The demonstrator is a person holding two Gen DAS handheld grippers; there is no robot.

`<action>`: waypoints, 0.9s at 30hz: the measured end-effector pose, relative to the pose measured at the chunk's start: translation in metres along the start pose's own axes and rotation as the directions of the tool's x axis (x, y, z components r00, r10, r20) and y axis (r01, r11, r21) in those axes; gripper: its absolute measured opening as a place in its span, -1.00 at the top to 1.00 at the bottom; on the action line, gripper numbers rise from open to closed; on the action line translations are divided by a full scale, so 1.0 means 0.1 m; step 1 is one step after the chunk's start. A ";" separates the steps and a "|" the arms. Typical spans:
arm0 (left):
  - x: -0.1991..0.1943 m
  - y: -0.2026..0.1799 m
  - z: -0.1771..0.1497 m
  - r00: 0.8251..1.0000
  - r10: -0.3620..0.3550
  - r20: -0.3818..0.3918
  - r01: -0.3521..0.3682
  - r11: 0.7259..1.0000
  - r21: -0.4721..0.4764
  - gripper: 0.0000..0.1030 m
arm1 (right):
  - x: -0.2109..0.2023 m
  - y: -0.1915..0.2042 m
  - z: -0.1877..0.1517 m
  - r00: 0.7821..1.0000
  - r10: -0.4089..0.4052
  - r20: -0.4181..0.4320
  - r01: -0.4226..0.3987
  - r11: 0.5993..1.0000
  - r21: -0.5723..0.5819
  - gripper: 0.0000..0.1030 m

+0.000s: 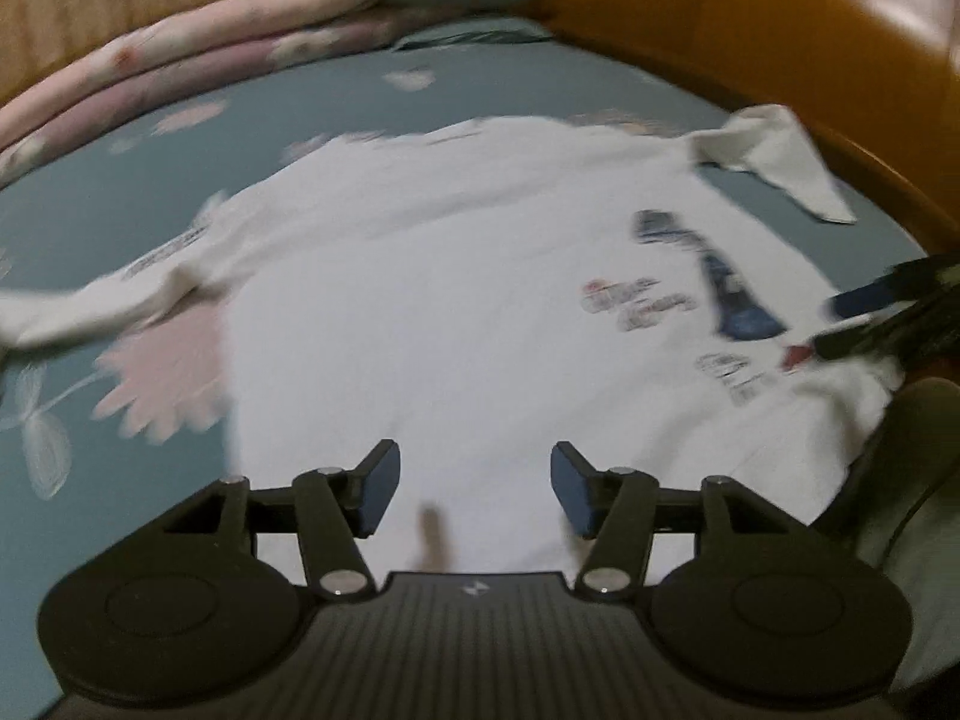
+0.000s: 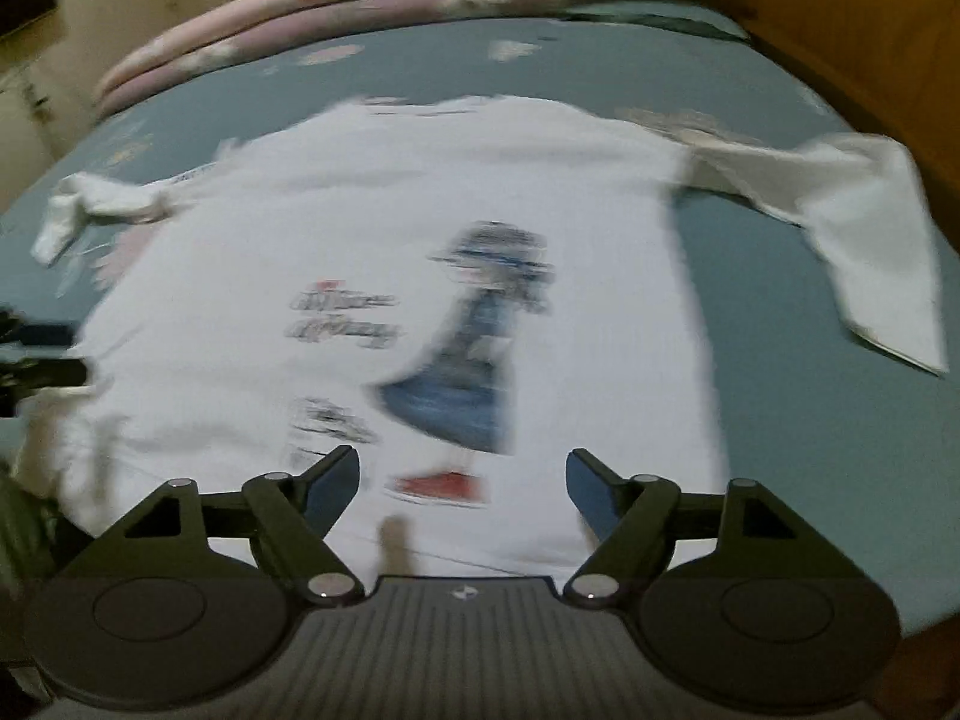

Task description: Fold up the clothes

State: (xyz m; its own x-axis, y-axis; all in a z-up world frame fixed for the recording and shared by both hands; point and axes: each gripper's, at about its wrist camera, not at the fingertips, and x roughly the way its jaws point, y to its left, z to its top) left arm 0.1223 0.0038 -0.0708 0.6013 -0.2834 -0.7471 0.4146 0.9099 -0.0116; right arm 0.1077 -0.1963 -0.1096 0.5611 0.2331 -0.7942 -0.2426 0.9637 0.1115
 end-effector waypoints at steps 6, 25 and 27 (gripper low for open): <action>0.13 -0.09 -0.40 0.998 0.000 -0.056 -0.002 0.999 -0.035 -0.22 | 0.11 0.19 -0.32 0.998 -0.054 -0.014 0.052 0.996 -0.072 -0.62; 0.14 -0.13 -0.29 0.994 0.080 -0.080 -0.087 0.991 -0.100 -0.29 | 0.19 0.13 -0.28 0.996 0.013 0.083 -0.023 0.993 0.114 -0.87; 0.13 -0.09 -0.43 0.996 0.062 -0.060 -0.072 0.981 -0.180 -0.43 | 0.14 0.09 -0.40 0.994 0.030 0.107 -0.044 0.991 0.128 -1.00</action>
State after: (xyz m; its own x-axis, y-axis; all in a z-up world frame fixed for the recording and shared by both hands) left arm 0.0970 0.0049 -0.1093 0.5836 -0.2076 -0.7851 0.2401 0.9677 -0.0774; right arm 0.0815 -0.1892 -0.1431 0.6350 0.2748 -0.7220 -0.1634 0.9612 0.2221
